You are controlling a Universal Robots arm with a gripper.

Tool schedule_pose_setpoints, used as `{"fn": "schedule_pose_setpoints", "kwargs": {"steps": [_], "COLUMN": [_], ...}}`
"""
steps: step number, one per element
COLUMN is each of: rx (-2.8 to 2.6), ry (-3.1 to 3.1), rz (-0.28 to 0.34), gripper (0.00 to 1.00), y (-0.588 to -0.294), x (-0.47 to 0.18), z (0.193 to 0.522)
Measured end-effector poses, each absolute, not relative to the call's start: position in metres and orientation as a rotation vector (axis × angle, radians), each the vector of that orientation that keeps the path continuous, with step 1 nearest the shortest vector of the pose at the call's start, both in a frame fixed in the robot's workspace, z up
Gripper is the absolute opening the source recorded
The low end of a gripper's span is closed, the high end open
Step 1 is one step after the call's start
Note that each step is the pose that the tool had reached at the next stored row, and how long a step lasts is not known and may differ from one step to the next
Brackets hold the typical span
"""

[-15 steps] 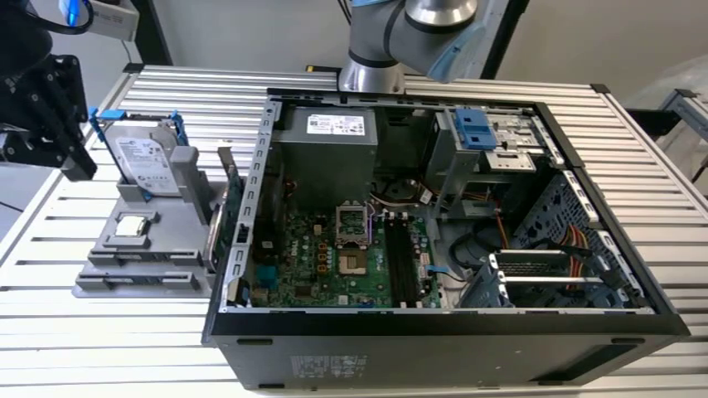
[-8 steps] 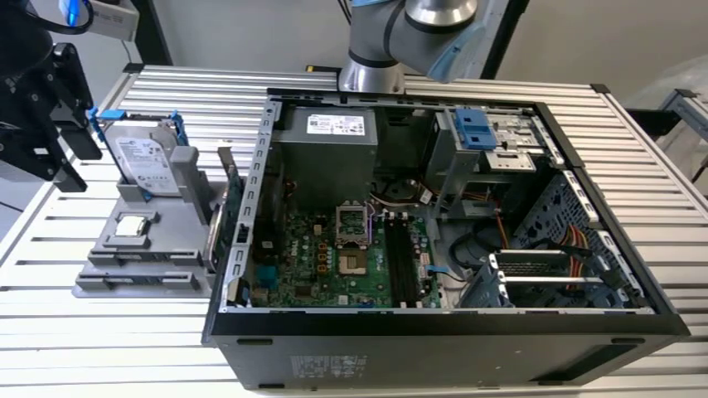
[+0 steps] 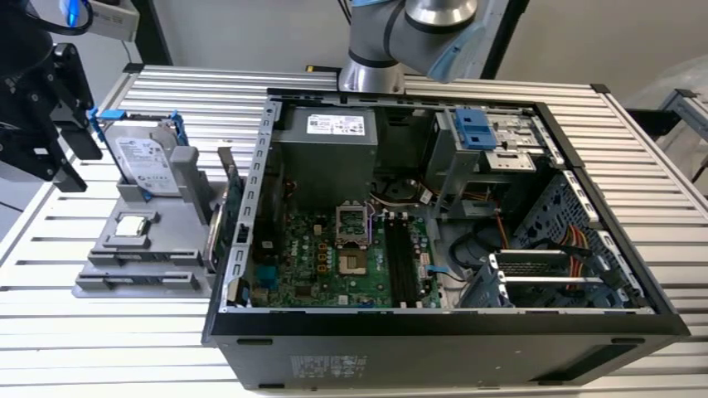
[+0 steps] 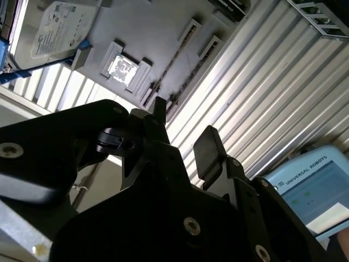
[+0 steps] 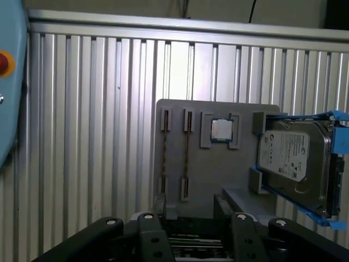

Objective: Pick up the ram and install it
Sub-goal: 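Pick up the ram and move it above insertion slot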

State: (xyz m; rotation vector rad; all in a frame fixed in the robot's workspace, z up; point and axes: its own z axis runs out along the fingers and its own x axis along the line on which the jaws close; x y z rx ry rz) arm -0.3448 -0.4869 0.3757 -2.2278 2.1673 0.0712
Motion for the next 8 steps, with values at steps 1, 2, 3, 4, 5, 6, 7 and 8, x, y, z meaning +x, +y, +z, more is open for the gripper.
{"fn": "schedule_pose_setpoints", "kwargs": {"steps": [1,2,3,4,5,6,7,8], "rx": [-2.227,-2.227,-2.227,-2.227,-2.227,-2.226,-2.225,-2.224], "ry": [2.168,2.168,2.168,2.168,2.168,2.169,2.17,2.171], "rz": [0.071,0.071,0.071,0.071,0.071,0.071,0.071,0.071], "gripper": [1.0,1.0,1.0,1.0,1.0,1.0,1.0,1.0], "y": [-0.4869,-0.4868,-0.4868,-0.4868,-0.4869,-0.4868,-0.4868,-0.4868], "x": [-0.3448,-0.3448,-0.3448,-0.3448,-0.3448,-0.3448,-0.3448,-0.3448], "z": [0.3757,0.3755,0.3752,0.3749,0.3745,0.3741,0.3737,0.3733]}}
